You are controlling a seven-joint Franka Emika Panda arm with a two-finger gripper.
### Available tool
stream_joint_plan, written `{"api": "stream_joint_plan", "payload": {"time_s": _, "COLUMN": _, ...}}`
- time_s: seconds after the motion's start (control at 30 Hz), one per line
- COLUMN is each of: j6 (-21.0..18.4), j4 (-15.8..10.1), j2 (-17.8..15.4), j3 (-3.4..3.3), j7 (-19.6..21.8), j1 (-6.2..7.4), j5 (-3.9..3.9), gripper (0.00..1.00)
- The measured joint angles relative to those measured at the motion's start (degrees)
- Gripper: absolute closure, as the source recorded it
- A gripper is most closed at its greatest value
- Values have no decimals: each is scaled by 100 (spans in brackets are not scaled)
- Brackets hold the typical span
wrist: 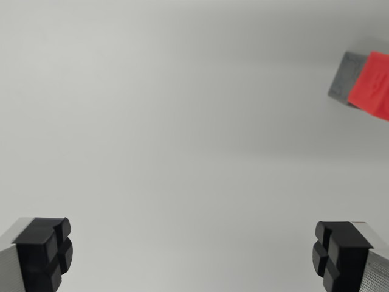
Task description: Destack cube
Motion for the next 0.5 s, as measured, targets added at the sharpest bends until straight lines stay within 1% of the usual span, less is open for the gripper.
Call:
{"api": "stream_joint_plan", "payload": {"time_s": 0.17, "j6": 18, "j4": -6, "j2": 13, "j3": -7, "j7": -1, "j1": -17, "j5": 0, "gripper": 0}}
{"api": "stream_joint_plan", "payload": {"time_s": 0.5, "j6": 155, "j4": -58, "j2": 79, "j3": -61, "j7": -13, "j1": -80, "j5": 0, "gripper": 0}}
